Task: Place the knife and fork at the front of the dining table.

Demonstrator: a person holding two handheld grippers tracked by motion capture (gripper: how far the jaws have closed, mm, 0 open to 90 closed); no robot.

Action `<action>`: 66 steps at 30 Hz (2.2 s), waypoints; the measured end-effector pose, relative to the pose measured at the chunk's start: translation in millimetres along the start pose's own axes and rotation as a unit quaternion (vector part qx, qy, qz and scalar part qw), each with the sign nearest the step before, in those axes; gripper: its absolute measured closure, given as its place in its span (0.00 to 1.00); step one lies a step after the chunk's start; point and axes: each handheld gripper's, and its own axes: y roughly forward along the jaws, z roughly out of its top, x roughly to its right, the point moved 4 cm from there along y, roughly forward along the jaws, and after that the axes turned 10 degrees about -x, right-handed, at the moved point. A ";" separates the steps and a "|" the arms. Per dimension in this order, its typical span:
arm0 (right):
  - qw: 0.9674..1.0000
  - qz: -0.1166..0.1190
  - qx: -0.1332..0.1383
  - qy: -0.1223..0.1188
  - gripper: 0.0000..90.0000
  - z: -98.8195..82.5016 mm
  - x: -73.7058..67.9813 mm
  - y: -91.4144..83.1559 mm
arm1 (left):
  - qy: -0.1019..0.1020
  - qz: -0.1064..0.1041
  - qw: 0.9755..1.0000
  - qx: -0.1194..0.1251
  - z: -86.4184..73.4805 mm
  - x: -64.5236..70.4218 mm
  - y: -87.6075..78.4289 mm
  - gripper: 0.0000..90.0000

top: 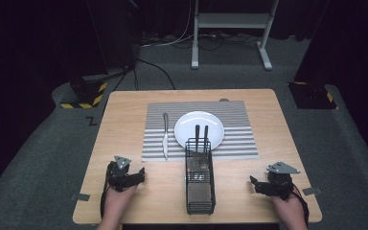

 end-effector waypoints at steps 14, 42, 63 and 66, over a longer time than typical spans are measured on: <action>0.991 0.010 0.133 0.005 0.13 55.4 -50.6 -43.7 | -0.014 -0.005 1.000 0.000 -8.1 -1.4 -0.1 0.14; 0.974 0.023 0.224 -0.041 0.63 162.1 -120.3 -44.4 | -0.001 -0.021 1.000 -0.008 -7.8 0.3 1.5 0.06; 0.975 0.054 0.215 -0.019 0.86 177.6 -132.8 -15.6 | 0.000 -0.023 1.000 -0.009 -7.6 0.3 1.7 0.06; 0.974 0.058 0.217 -0.023 0.90 176.8 -134.8 -15.4 | 0.000 -0.023 1.000 -0.009 -7.6 0.3 1.7 0.06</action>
